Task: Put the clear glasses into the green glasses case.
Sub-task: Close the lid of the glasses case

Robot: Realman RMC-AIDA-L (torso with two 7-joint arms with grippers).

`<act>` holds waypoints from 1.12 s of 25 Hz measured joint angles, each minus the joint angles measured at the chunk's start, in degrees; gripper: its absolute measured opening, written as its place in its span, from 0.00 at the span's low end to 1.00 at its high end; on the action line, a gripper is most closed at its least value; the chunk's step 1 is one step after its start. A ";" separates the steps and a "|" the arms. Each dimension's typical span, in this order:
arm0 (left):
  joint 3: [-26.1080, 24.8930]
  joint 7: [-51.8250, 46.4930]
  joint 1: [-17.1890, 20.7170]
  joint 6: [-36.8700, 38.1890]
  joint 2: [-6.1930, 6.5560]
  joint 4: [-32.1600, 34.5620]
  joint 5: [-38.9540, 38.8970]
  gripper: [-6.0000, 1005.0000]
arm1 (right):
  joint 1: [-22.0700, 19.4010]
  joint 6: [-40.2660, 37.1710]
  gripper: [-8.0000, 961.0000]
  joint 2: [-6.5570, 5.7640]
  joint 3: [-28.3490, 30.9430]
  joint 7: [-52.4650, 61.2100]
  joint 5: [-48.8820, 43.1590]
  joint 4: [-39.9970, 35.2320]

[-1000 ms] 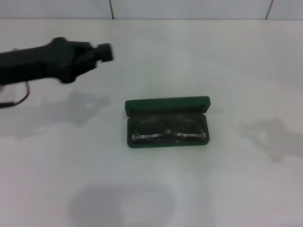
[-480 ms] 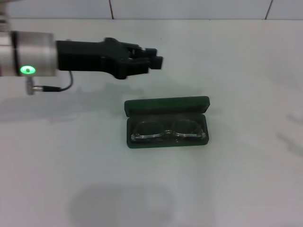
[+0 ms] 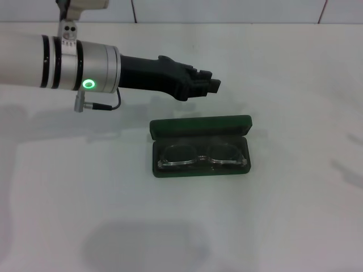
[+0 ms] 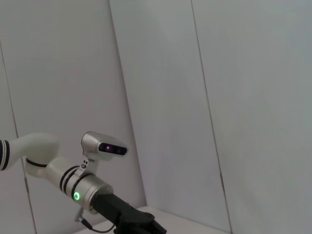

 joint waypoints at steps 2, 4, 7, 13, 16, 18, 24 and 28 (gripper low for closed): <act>0.01 0.01 0.15 -0.33 -0.02 -0.43 0.02 0.30 | 0.33 0.21 0.81 -0.03 -0.12 -0.30 -0.35 0.62; 0.02 0.01 0.62 -0.56 -0.02 -0.57 0.04 0.29 | 0.87 0.32 0.81 -0.07 -0.16 -0.55 -1.15 1.09; 0.04 0.15 1.10 -0.74 -0.04 -1.17 0.05 0.27 | 1.35 0.54 0.81 -0.09 -0.22 -0.64 -1.61 1.58; 0.08 0.67 1.58 -0.94 -0.05 -2.64 0.07 0.16 | 2.31 0.79 0.81 0.03 -0.32 -1.07 -2.87 2.41; 0.10 1.38 1.71 -1.05 -0.19 -3.79 0.07 0.14 | 2.54 0.81 0.81 0.13 -0.33 -1.41 -3.06 3.04; 0.10 1.81 1.72 -1.12 -0.22 -4.52 0.07 0.14 | 2.60 0.82 0.81 0.16 -0.35 -1.70 -3.08 3.67; 0.10 2.73 1.70 -1.59 -0.29 -5.75 -0.21 0.14 | 2.63 0.88 0.81 0.20 -0.38 -2.02 -3.84 4.16; 0.10 3.34 1.69 -1.81 -0.31 -6.48 -0.38 0.14 | 2.62 0.88 0.81 0.24 -0.38 -2.07 -4.08 4.58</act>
